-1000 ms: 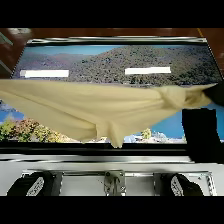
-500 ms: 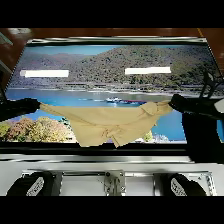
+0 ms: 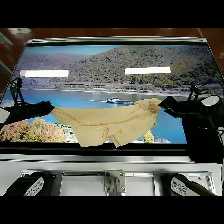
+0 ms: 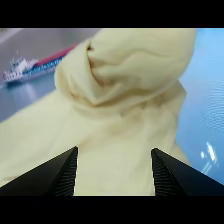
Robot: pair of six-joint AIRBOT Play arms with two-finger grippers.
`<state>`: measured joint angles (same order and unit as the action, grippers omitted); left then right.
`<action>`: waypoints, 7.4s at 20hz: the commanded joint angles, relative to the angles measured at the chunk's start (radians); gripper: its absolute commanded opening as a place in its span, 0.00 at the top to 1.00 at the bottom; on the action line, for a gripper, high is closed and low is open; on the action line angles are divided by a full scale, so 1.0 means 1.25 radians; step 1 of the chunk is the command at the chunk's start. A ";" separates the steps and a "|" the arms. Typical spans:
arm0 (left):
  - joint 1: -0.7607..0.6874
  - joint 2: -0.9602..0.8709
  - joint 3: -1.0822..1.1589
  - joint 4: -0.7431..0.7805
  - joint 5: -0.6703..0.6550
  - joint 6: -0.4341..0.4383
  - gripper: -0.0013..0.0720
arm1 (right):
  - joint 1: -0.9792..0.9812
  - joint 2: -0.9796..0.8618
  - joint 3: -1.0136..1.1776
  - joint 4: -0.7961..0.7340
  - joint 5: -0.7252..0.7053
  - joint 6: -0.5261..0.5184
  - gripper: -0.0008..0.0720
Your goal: Fold the shirts.
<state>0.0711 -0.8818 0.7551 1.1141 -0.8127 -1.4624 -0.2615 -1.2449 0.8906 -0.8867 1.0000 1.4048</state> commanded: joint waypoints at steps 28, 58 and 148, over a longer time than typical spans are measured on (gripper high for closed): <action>-0.064 0.049 0.226 0.085 -0.054 0.002 0.93 | 0.104 0.159 0.117 0.205 0.212 -0.240 0.90; -0.002 -0.070 0.544 0.425 -0.430 0.050 0.93 | 0.020 0.026 0.594 -0.294 0.489 0.059 0.90; 0.219 0.107 0.925 -0.073 -0.293 0.090 0.93 | -0.094 0.408 0.780 0.049 0.021 -0.125 0.90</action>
<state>0.3439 -0.7795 1.6497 0.9955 -1.1828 -1.3041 -0.3794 -0.8059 1.6077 -0.6975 1.0924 1.1374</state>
